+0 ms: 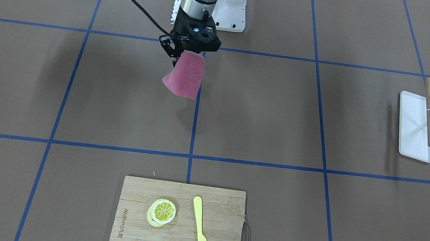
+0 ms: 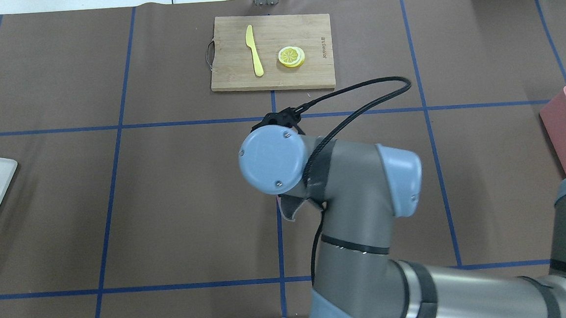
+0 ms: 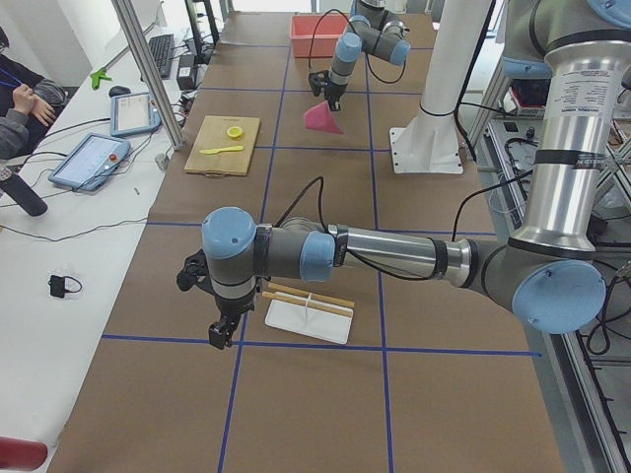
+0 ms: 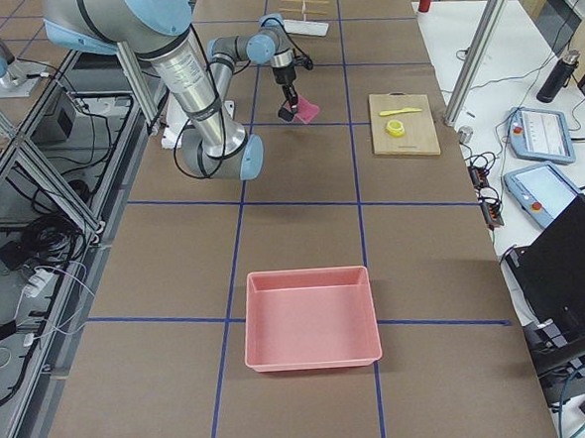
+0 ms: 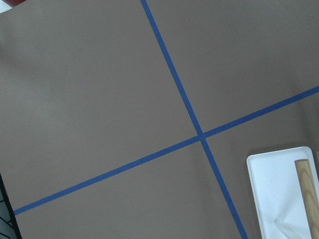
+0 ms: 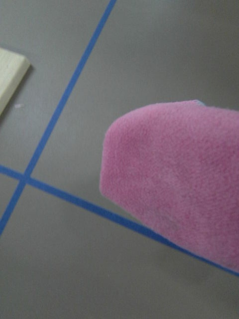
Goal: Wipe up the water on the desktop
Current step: 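Carry the cloth to the pink bin and drop it in with the right gripper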
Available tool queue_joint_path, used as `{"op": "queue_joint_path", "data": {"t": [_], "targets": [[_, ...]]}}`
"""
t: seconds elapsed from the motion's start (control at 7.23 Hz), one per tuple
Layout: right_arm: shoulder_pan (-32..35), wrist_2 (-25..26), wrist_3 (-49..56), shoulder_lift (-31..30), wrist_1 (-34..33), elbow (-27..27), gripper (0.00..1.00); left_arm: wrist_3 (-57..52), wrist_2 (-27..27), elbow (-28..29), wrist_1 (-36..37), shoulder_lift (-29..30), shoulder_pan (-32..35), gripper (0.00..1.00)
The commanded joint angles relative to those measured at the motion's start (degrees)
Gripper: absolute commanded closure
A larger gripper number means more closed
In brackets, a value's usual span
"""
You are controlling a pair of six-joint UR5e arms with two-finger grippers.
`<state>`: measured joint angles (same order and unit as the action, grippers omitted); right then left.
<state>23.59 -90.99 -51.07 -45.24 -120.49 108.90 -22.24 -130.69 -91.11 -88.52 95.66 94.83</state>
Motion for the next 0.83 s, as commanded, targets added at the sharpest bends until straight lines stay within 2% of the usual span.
{"op": "queue_joint_path", "data": {"t": [0.0,0.14,0.41,0.69], "targets": [[13.3,-11.1,5.3,-8.5,-3.4,12.4,1.00,-0.1,0.0,0.9,-0.2,-0.2,0.0,0.02],[20.5,-16.1,10.5,-10.9,-3.4,12.6,1.00,-0.1,0.0,0.9,-0.2,-0.3,0.1,0.02],[32.0,-21.1,20.3,-18.0,-3.1,13.7,1.00,-0.2,0.0,0.6,-0.3,-1.4,0.0,0.02],[43.7,-26.7,37.0,-25.9,-3.0,13.8,1.00,-0.2,0.0,0.6,-0.3,-2.2,0.0,0.02]]}}
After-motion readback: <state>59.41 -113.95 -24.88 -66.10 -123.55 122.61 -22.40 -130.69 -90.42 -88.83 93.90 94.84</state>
